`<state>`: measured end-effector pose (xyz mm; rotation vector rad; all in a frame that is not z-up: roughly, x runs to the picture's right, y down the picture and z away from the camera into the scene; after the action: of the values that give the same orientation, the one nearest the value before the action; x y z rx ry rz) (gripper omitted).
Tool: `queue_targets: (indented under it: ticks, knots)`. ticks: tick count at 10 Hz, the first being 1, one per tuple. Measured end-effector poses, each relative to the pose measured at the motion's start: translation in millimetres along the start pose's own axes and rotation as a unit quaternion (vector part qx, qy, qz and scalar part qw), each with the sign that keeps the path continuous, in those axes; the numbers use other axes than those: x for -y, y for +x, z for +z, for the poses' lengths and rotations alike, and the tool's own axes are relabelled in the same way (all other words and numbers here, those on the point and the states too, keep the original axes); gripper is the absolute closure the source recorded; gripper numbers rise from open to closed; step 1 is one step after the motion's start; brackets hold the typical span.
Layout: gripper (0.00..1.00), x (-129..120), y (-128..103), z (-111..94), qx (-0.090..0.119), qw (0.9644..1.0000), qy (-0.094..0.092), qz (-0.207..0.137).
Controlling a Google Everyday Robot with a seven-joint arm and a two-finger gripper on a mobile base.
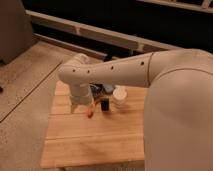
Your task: Knock the eraser over
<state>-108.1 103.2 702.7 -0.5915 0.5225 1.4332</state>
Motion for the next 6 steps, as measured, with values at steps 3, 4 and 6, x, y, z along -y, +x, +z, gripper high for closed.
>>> queue_targets:
  ticks: [3, 4, 6]
  knots:
    - [0.74, 0, 0, 0, 0.000, 1.0000, 0.000, 0.000]
    - [0.83, 0, 0, 0, 0.000, 1.0000, 0.000, 0.000]
    - [1.00, 11, -1, 10, -0.016, 0.9998, 0.013, 0.007]
